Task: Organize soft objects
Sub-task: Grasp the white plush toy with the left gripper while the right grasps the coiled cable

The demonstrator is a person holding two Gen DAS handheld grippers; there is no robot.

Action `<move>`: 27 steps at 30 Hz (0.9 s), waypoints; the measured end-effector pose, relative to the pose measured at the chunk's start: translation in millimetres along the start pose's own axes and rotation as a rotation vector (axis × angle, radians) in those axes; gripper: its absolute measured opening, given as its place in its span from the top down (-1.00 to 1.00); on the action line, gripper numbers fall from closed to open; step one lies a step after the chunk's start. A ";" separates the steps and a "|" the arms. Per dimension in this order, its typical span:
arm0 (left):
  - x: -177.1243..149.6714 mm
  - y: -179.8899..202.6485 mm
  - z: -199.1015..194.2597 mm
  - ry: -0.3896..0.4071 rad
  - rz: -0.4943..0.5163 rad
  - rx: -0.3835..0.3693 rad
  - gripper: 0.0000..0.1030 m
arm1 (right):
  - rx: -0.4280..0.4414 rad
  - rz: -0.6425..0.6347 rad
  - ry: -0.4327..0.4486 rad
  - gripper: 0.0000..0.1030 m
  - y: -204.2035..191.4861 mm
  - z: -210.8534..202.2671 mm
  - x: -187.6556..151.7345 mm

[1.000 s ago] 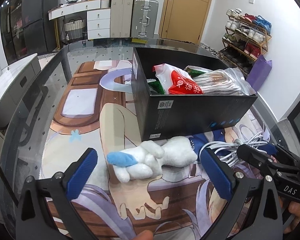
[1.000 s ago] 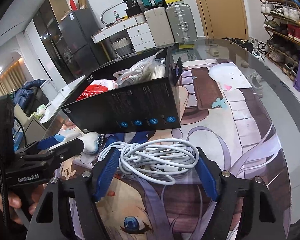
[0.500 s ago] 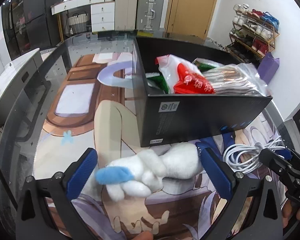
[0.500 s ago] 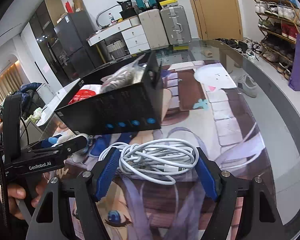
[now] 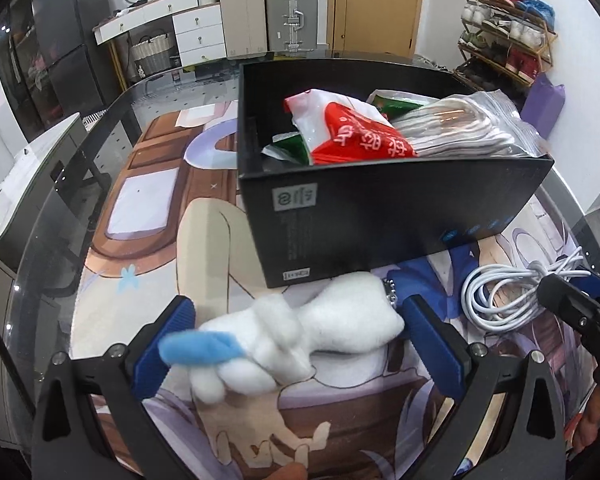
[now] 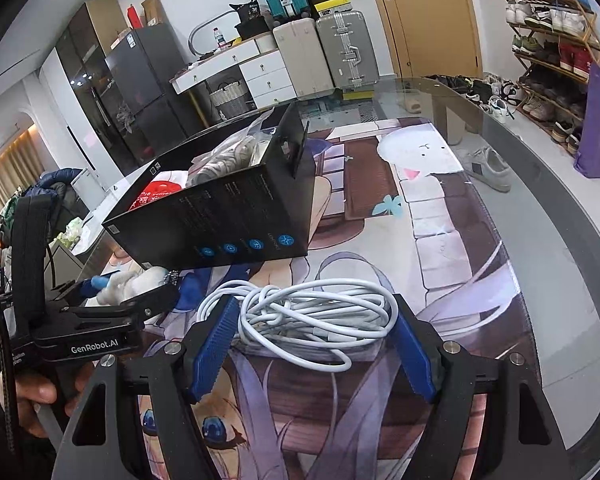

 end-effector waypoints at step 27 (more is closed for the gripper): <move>-3.4 6.2 -41.3 0.081 0.024 -0.087 -0.71 | 0.006 -0.018 0.084 -0.46 -12.5 -25.1 9.5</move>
Point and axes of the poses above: each gripper's, at about its wrist camera, not at the fingertips, and z roughly the way its jaws point, y to its right, x to its top, the point moved 6 cm from there along z, roughly the way its jaws point, and after that the axes turned 7 degrees about -z, right-handed, at the moved point
